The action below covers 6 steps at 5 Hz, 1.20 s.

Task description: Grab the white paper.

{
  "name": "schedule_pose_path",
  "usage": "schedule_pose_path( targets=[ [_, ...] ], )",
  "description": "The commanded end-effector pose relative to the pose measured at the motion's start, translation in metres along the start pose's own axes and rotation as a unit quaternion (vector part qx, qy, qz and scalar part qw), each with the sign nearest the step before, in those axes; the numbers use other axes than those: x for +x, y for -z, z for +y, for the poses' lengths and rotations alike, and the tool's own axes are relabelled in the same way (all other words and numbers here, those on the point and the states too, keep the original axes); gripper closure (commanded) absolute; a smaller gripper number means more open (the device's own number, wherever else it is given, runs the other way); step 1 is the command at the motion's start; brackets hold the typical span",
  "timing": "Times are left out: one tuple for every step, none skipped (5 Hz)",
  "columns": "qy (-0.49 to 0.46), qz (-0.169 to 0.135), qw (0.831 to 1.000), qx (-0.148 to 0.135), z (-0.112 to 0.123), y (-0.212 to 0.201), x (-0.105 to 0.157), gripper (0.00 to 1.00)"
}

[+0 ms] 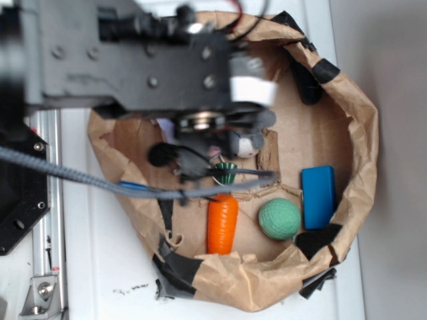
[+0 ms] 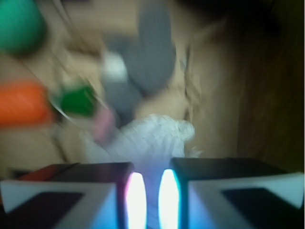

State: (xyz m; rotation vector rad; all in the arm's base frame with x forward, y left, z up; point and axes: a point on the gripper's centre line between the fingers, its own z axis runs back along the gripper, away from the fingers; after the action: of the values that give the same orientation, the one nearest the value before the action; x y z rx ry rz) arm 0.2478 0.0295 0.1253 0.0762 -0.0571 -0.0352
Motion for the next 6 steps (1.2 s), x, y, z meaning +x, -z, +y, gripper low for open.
schedule_pose_path(
  targets=[
    [0.004, -0.063, 0.998, -0.008, -0.015, -0.051, 0.008, 1.00],
    [0.019, -0.051, 0.998, 0.005, -0.012, -0.047, 0.006, 0.90],
    [0.027, -0.036, 0.999, 0.023, -0.007, -0.030, -0.003, 0.00],
    [0.044, -0.013, 0.999, 0.027, 0.000, -0.009, -0.015, 0.00],
    [0.072, 0.004, 0.997, 0.017, 0.004, 0.019, -0.024, 0.00],
    [0.089, 0.020, 0.996, 0.009, 0.005, 0.044, -0.027, 0.00]
  ],
)
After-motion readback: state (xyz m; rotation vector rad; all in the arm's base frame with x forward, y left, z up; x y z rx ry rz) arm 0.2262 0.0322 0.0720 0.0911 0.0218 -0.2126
